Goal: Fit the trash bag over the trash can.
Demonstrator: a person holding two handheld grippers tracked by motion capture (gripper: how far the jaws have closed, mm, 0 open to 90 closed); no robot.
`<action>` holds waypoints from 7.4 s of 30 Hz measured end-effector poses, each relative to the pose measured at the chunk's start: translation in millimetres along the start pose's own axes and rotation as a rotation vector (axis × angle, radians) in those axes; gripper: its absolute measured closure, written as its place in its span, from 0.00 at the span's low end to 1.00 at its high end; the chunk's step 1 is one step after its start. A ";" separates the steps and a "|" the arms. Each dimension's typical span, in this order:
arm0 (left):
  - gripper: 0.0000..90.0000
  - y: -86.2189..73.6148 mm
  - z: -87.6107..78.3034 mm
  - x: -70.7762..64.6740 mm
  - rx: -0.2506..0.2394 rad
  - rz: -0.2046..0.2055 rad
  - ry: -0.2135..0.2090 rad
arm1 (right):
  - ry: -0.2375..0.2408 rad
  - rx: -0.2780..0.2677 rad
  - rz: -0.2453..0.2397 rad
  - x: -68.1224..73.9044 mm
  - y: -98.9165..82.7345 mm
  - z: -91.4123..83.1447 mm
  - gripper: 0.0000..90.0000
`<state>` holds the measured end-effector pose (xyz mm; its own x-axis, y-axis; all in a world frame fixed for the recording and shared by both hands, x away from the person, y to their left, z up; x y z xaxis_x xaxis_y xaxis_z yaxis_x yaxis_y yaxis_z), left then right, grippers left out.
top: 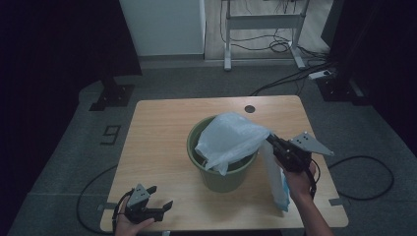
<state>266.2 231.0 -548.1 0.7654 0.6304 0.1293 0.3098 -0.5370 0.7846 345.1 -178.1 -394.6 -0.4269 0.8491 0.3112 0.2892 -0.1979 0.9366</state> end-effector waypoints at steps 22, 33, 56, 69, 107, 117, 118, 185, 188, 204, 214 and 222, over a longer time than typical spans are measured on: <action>0.16 27.5 -11.7 -13.8 -0.066 0.051 0.006 | 0.083 0.015 -0.088 33.7 -12.7 -3.3 0.98; 0.16 26.7 -11.1 -14.0 -0.069 0.048 0.004 | 0.187 0.107 -0.062 46.6 -40.3 4.3 0.67; 0.16 21.4 -7.0 -11.8 -0.057 0.032 0.002 | -0.012 0.147 0.019 -18.3 -120.1 -52.1 0.21; 0.21 47.9 -21.4 -16.8 -0.116 0.008 0.047 | -0.225 0.103 -0.025 -59.0 -125.5 -47.2 0.92; 0.28 211.9 -18.9 -48.3 -0.284 0.148 0.024 | 0.114 0.005 -0.141 69.5 6.5 -6.4 0.98; 0.80 223.2 -6.4 -57.1 -0.285 0.204 -0.010 | 0.137 0.007 -0.146 73.6 5.1 -5.9 0.98; 0.83 223.8 -5.2 -57.9 -0.286 0.211 -0.017 | 0.139 0.007 -0.146 73.9 5.0 -6.0 0.98; 1.00 145.2 -53.8 -26.1 -0.454 -0.029 0.034 | 0.122 0.029 -0.031 22.3 1.5 -70.5 0.33; 1.00 146.0 -53.9 -26.6 -0.454 -0.023 0.033 | 0.133 0.026 -0.028 33.0 9.0 -57.2 0.33; 1.00 146.6 -54.4 -25.1 -0.459 -0.027 0.032 | 0.205 0.164 -0.071 64.8 -11.8 -7.9 0.25; 0.99 146.9 -53.4 -24.7 -0.460 -0.029 0.028 | 0.188 0.209 -0.085 62.4 -19.1 3.6 0.73; 0.99 144.2 -57.8 -26.4 -0.463 -0.024 0.015 | 0.222 0.190 -0.127 70.2 -23.5 -0.4 0.96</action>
<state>258.1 169.3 -403.3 0.7518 0.6496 0.1134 0.0404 -0.2171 0.9753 308.0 -114.0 -394.7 -0.6406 0.7292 0.2407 0.3672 0.0155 0.9300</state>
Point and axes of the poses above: each handheld gripper's, and its own axes: z roughly forward along the jaws, y roughly out of its top, x roughly to its left, the point moved 5 cm from there along z, roughly forward along the jaws, and after that the axes turned 15 degrees about z, right-handed, at the moved point
